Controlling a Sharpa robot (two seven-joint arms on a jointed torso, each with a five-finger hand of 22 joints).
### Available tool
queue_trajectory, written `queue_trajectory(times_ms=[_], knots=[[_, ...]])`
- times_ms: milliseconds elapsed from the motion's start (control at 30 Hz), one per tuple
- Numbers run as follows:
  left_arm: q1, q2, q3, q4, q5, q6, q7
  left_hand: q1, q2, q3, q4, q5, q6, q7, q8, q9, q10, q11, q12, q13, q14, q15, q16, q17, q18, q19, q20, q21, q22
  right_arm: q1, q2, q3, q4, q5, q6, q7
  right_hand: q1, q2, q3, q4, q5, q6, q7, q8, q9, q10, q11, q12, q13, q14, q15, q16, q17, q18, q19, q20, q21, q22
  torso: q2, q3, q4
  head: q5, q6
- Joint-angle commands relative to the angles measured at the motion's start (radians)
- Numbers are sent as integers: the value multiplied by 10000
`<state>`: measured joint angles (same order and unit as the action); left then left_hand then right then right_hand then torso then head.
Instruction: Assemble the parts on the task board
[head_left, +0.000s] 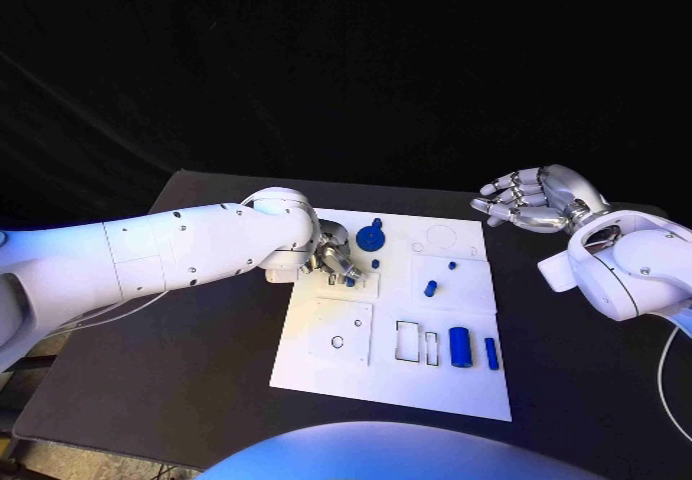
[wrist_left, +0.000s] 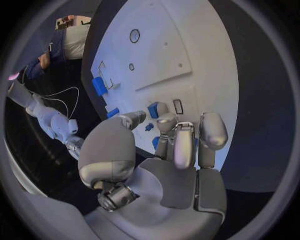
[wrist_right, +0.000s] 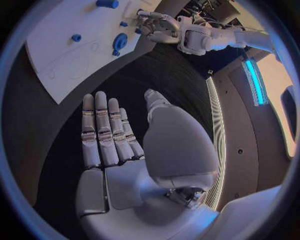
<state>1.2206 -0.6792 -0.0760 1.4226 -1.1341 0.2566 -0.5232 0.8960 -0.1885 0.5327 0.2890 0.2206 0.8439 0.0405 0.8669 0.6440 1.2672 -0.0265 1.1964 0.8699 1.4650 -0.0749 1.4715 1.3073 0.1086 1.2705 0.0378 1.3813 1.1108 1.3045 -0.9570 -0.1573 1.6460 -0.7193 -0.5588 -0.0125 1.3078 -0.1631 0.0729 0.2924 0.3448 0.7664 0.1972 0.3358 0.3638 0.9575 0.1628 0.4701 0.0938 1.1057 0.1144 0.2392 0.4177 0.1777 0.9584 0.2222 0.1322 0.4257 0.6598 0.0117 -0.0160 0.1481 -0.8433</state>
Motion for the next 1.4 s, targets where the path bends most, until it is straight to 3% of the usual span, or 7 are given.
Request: queue_trajectory(times_ms=[33, 167, 333, 533, 733, 1100, 1400], knots=[[-12, -49, 22, 56, 111, -219, 24, 16, -15, -97, 25, -48, 49, 15, -44, 10, -48, 0, 27, 1, 498, -75, 58, 268, -137, 63, -41, -52, -10, -4, 9, 1, -9, 12, -28, 177, -51, 12, -164, -1, 73, -100, 368, 37, -30, -81, 33, 58, -47, -89, -1, -68, -22, 31, -59, 42, -69, -49, 3, 1, -7, -8, -2], [-11, -138, 65, 156, 172, -286, 32, -15, 8, -234, 34, -92, 54, 11, -54, 13, -39, -1, 38, 19, 499, -78, 58, 269, -136, 61, -43, -57, -16, -4, 22, 1, -45, 38, -32, 196, -35, 34, -342, 2, 102, -138, 384, 64, -58, -131, 49, 89, -94, -112, 14, -106, -34, 34, -75, 59, -96, -96, -1, -2, -4, -4, 3], [-4, -305, 229, 337, 252, -360, 42, -23, 8, -300, 32, -115, 59, 7, -54, 17, -37, -4, 40, 19, 500, -79, 60, 273, -137, 66, -44, -56, -9, -5, 41, 1, -97, 61, -42, 214, -35, 66, -464, 6, 112, -166, 394, 86, -78, -167, 60, 111, -127, -130, 25, -133, -42, 35, -83, 70, -114, -128, -25, 16, 5, 17, 17], [69, -569, 667, 613, 383, -419, 47, 163, 59, -385, -9, -72, 48, -1, -58, 29, -63, -12, 17, -21, 500, -87, 60, 274, -131, 55, -48, -69, -33, -7, 67, 1, -154, 87, -60, 237, -35, 82, -498, 7, 116, -171, 398, 94, -83, -179, 62, 118, -138, -135, 29, -141, -45, 36, -86, 74, -119, -139, -25, 16, -4, 17, 71], [324, -691, 901, 499, 373, -225, 37, 612, 180, -566, -21, 10, -74, 46, -141, 29, -222, 24, -120, -241, 495, -61, 52, 259, -109, -25, -40, -136, -153, -10, 72, 1, -194, 115, -64, 243, -35, 82, -498, 7, 116, -171, 398, 94, -83, -179, 62, 118, -138, -135, 29, -141, -45, 36, -86, 74, -119, -139, -6, 21, -16, 24, 114], [559, -223, 943, -850, 71, 239, 38, 787, 211, -644, -21, 29, -127, 75, -190, 20, -256, 50, -133, -255, 493, -39, 49, 253, -110, -31, -27, -147, -153, -12, 113, 0, -240, 126, -54, 236, -32, 98, -510, 6, 120, -172, 398, 100, -85, -182, 62, 123, -143, -135, 30, -144, -47, 36, -87, 75, -122, -144, 4, 12, 2, 36, 145], [585, 286, 750, -1947, -146, 680, 8, 760, 224, -741, 27, 7, -145, 100, -216, 15, -327, 73, -186, -342, 487, -21, 42, 236, -99, -76, -15, -179, -213, -12, 126, 0, -246, 132, -34, 219, -32, 98, -510, 6, 120, -172, 398, 100, -85, -182, 62, 123, -143, -135, 30, -144, -47, 36, -87, 75, -122, -144, 30, 10, -9, 31, 147]])
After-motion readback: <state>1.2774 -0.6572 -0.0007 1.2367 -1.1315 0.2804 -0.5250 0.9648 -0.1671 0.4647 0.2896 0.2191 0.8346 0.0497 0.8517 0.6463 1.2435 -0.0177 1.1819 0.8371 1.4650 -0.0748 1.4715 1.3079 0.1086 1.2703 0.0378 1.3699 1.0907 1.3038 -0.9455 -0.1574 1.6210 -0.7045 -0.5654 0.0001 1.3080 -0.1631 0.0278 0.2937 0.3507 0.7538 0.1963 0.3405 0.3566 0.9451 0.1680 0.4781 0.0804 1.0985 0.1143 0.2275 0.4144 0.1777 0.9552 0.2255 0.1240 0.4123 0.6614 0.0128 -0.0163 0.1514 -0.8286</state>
